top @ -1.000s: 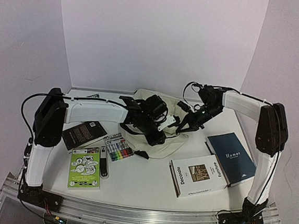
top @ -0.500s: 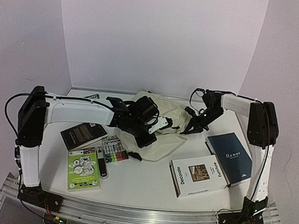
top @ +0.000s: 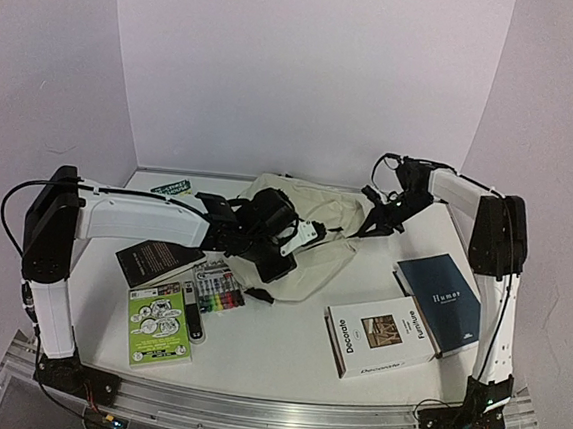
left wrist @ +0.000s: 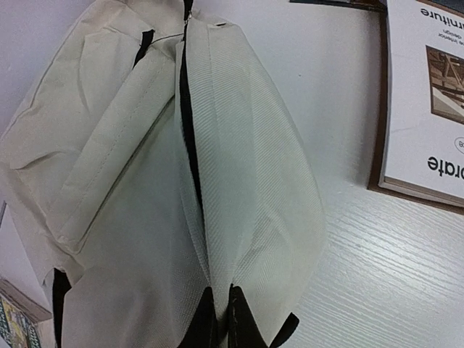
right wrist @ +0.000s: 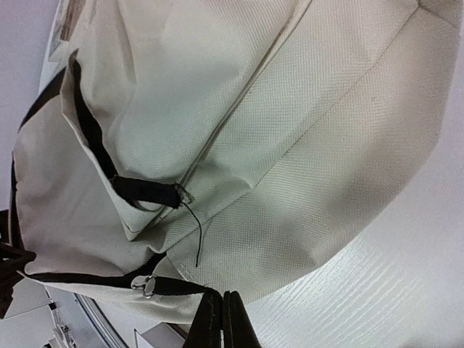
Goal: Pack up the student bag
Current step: Unzip the student bag at the center of the board.
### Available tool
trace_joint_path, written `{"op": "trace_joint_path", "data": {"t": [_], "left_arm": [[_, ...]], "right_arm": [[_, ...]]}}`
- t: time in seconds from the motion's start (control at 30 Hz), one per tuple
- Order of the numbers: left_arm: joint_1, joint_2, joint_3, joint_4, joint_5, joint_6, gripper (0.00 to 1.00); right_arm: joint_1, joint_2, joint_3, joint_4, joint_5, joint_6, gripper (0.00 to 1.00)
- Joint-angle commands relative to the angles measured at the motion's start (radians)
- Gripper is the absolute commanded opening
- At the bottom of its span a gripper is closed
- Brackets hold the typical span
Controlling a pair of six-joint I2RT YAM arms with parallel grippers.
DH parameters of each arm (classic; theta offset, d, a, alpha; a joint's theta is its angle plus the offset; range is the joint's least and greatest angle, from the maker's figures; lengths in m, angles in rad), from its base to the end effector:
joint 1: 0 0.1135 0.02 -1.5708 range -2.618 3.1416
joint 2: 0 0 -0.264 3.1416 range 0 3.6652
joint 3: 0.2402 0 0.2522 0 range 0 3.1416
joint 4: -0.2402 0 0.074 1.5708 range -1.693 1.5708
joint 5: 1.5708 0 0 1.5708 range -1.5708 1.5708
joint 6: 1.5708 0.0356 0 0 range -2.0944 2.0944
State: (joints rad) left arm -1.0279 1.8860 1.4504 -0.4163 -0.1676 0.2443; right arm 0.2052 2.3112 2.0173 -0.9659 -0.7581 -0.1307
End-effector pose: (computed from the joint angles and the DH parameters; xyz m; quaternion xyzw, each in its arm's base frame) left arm 0.2226 -0.3575 0.2334 0.5305 0.7679 -0.0614 0.3539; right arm 0.4654 0.1219 0.1998 -0.2099 0.8953 0.3707 0.1302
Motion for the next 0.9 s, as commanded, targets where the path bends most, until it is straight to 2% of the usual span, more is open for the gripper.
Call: {"op": "trace_joint_path", "data": {"t": [0.0, 0.2, 0.33, 0.37, 0.43, 0.47, 0.53, 0.57, 0.63, 0.7, 0.87], "left_arm": [[-0.005, -0.010, 0.018, -0.128, -0.126, 0.064, 0.02], [0.025, 0.108, 0.119, -0.070, -0.192, 0.051, 0.09], [0.053, 0.160, 0.172, -0.063, -0.184, -0.020, 0.28], [0.056, 0.170, 0.187, -0.070, -0.176, -0.044, 0.35], [0.064, 0.182, 0.222, -0.096, -0.150, -0.087, 0.52], [0.068, 0.184, 0.237, -0.115, -0.126, -0.114, 0.57], [0.079, 0.177, 0.261, -0.145, -0.075, -0.172, 0.64], [0.085, 0.169, 0.268, -0.156, -0.054, -0.212, 0.67], [0.104, 0.140, 0.272, -0.183, 0.013, -0.290, 0.70], [0.115, 0.108, 0.255, -0.187, 0.070, -0.356, 0.72], [0.122, 0.029, 0.194, -0.175, 0.159, -0.467, 0.77]], "right_arm": [[-0.147, -0.073, 0.029, 0.117, 0.146, -0.012, 0.00], [-0.146, -0.170, -0.154, 0.144, 0.140, -0.047, 0.00], [-0.146, -0.170, -0.187, 0.154, 0.227, -0.058, 0.00], [-0.146, -0.169, -0.179, 0.156, 0.243, -0.058, 0.04], [-0.146, -0.166, -0.146, 0.151, 0.263, -0.052, 0.19], [-0.146, -0.169, -0.128, 0.146, 0.273, -0.052, 0.27], [-0.147, -0.193, -0.104, 0.130, 0.294, -0.067, 0.51], [-0.147, -0.210, -0.101, 0.120, 0.305, -0.086, 0.68], [-0.147, -0.262, -0.113, 0.096, 0.331, -0.123, 0.85], [-0.147, -0.309, -0.146, 0.076, 0.352, -0.163, 0.92], [-0.148, -0.421, -0.221, -0.040, 0.386, -0.288, 0.98]]}}
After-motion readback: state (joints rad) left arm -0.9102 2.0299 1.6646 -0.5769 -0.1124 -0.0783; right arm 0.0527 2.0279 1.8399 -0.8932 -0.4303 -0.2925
